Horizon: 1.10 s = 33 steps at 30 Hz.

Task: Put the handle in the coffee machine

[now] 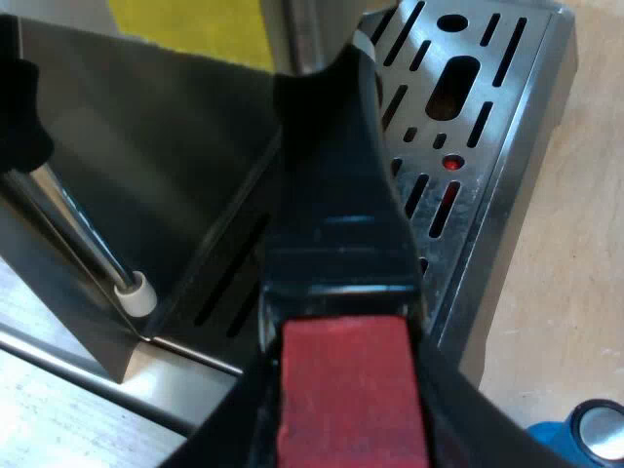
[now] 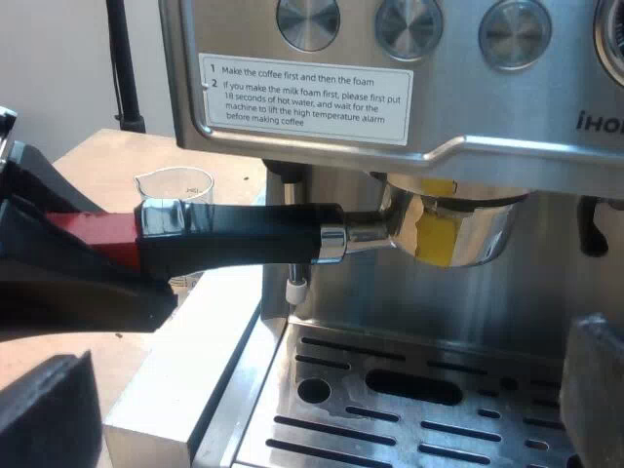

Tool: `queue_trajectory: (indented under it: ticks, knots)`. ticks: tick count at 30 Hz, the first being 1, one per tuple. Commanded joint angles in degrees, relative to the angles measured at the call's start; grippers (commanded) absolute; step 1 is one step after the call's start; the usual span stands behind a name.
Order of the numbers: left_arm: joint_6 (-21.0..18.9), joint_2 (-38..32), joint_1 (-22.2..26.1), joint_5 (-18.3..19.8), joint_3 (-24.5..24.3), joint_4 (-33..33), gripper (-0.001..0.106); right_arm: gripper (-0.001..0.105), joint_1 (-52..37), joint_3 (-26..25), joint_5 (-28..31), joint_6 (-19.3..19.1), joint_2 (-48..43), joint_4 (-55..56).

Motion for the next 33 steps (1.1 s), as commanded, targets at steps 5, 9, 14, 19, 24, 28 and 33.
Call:
queue_trajectory:
  ticks: [5, 9, 14, 19, 24, 28, 33]
  knots:
    - [-2.0, -1.6, 0.1, 9.8, -1.3, -6.1, 0.000, 0.097, -0.2, -0.2, 0.4, -0.7, -0.4, 0.1]
    - [-2.3, -1.6, 0.1, 9.8, -0.6, -6.1, 0.000, 0.097, -0.2, -0.2, 0.4, -0.7, -0.4, 0.1]
    - [-3.1, -1.6, 0.1, 9.8, 1.2, -7.4, 0.000, 0.097, -0.2, -0.2, 0.4, -0.7, -0.4, 0.1]
    - [-4.6, -1.6, 0.2, 9.8, 1.7, -8.5, 0.000, 0.097, -0.2, -0.2, 0.4, -0.7, -0.4, 0.1]
    - [-4.8, -1.6, 0.4, 9.8, 1.7, -9.5, 0.000, 0.097, -0.2, -0.2, 0.4, -0.7, -0.4, 0.1]
    - [-4.8, -1.6, 0.4, 9.8, 2.7, -9.4, 0.000, 0.097, -0.2, -0.2, 0.4, -0.7, -0.4, 0.1]
    - [-4.0, -1.6, 0.4, 9.8, 5.6, -9.6, 0.000, 0.097, -0.2, -0.2, 0.4, -0.7, -0.4, 0.1]
